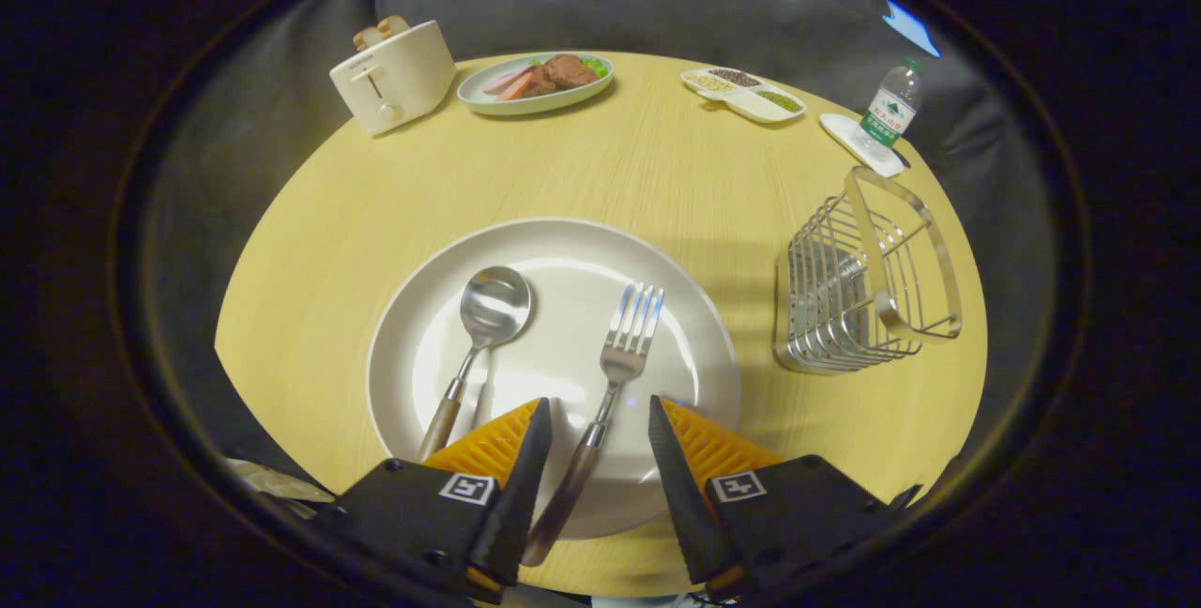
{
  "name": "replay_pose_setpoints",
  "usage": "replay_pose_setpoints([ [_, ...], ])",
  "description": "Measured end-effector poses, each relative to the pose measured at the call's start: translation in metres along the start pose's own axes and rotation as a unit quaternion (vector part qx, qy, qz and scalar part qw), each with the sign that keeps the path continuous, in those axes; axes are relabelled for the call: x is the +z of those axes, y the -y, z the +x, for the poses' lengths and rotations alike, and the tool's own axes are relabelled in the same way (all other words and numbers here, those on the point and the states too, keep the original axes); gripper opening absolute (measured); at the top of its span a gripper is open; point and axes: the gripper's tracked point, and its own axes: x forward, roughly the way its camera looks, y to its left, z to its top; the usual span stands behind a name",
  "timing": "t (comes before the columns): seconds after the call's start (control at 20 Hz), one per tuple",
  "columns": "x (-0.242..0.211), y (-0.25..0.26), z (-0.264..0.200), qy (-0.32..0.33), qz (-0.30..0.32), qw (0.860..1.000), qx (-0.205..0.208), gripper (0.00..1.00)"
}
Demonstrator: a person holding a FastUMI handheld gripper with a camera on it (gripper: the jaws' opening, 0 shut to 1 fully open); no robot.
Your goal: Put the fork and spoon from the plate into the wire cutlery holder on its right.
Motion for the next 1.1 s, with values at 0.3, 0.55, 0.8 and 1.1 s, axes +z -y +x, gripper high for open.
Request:
replay_pose_setpoints([
  [0.3, -0.008, -0.005, 0.001, -0.03, 0.005, 0.999, 0.011, 0.28],
  [0.55, -0.01, 0.0, 0.001, -0.034, -0.003, 0.999, 0.007, 0.19],
  [0.8, -0.012, 0.002, -0.007, -0.047, -0.028, 0.998, 0.017, 0.09],
  [1.1, 0.007, 0.012, -0.03, -0.038, -0.042, 0.998, 0.018, 0.09],
])
